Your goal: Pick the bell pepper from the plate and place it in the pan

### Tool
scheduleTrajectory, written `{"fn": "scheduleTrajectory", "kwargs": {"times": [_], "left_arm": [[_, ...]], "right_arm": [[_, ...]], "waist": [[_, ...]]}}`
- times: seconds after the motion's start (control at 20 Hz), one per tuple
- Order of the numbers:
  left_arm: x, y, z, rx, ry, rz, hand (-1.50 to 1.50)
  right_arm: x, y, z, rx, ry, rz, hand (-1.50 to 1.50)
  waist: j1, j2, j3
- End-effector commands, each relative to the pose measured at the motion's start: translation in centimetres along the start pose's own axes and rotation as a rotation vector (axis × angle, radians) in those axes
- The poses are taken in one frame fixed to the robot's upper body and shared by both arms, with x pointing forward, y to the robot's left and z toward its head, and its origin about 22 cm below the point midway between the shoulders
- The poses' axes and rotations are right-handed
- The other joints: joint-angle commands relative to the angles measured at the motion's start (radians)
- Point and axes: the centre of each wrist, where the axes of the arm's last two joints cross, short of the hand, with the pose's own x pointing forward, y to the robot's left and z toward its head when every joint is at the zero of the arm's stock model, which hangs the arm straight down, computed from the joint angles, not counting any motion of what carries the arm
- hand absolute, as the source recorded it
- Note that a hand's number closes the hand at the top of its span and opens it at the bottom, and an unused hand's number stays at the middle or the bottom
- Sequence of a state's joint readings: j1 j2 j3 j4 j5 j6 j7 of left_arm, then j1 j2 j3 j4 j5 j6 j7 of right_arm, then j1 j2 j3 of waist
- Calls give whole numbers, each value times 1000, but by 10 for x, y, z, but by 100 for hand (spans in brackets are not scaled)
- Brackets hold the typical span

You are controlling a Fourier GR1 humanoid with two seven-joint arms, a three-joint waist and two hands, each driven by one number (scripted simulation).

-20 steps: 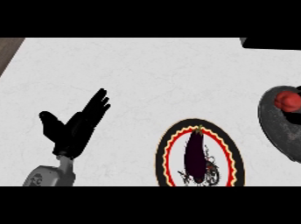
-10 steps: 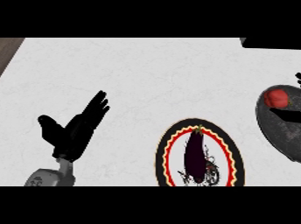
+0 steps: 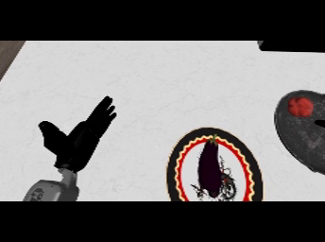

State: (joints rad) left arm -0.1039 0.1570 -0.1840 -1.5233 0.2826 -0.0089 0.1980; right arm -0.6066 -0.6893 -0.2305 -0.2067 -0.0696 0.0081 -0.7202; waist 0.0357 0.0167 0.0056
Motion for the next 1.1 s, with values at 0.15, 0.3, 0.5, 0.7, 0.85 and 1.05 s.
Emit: {"fn": "scheduleTrajectory", "kwargs": {"times": [0.15,0.3,0.5,0.7,0.85,1.05], "left_arm": [[0,-9,1,-7,-11,10,0],[-6,-10,-2,14,15,14,0],[-1,-2,-2,12,5,9,0],[14,-1,0,26,-18,0,0],[2,-6,6,20,14,5,0],[1,-12,4,15,-13,11,0]], "right_arm": [[-19,-65,35,128,2,-129,-150],[-27,-86,55,185,-37,-141,-150],[-26,-114,68,245,-27,-185,-150],[-28,-135,84,237,-46,-165,-150],[-23,-143,83,245,-39,-175,-150],[-25,-131,79,270,-47,-151,-150]], "waist": [[-1,2,2],[-16,-4,0],[-20,-5,1],[-25,-9,1],[-18,-8,3],[-11,-7,4]]}}
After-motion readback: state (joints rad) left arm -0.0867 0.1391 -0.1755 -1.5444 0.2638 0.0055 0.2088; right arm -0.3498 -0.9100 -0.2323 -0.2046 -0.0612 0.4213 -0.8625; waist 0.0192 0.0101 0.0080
